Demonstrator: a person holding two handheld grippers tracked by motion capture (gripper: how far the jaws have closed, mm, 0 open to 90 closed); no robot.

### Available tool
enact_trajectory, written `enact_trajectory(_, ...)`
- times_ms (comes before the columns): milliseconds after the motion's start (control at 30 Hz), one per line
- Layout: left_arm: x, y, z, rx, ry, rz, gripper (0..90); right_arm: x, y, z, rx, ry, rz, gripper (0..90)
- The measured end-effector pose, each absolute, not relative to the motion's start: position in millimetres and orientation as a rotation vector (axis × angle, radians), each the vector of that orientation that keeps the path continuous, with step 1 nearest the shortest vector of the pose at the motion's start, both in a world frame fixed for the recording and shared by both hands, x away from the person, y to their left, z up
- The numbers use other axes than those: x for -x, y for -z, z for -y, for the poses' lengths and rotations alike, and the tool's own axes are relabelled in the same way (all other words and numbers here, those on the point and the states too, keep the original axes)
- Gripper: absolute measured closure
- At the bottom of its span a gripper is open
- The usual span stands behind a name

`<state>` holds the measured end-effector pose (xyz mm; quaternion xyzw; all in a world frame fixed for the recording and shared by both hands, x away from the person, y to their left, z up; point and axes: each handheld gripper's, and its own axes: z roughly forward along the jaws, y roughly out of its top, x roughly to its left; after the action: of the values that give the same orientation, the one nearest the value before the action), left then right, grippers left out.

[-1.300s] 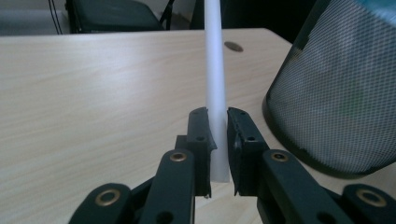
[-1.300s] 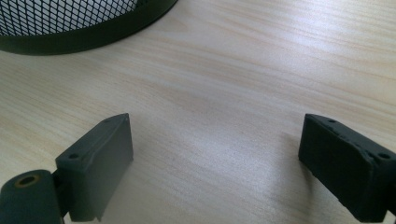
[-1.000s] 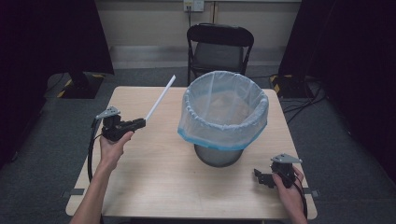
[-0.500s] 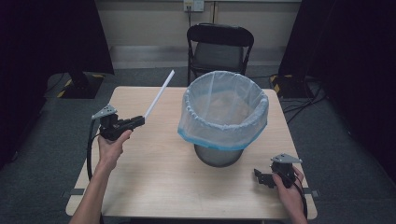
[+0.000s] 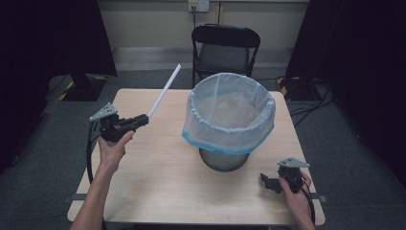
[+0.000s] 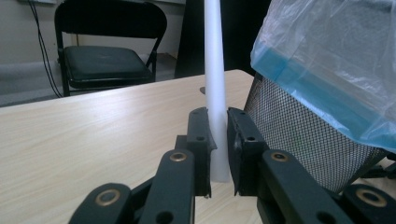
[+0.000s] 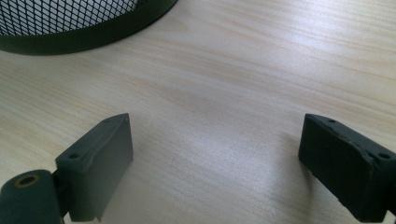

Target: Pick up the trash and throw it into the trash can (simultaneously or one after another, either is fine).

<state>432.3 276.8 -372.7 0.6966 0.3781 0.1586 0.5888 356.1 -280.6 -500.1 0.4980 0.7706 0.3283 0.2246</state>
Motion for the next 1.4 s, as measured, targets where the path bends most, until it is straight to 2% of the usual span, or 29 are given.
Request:
enact_trajectory(367,-419,349,-278,-1.589,-0.392,-0.805,80.3,-356,500,281,-1.374,-0.906,-2.126,9.2)
enact_trajectory(1400,-419,294,-248,-1.502,-0.389,-0.652,80.3,-356,500,281,-1.374,-0.906,-2.126,9.2)
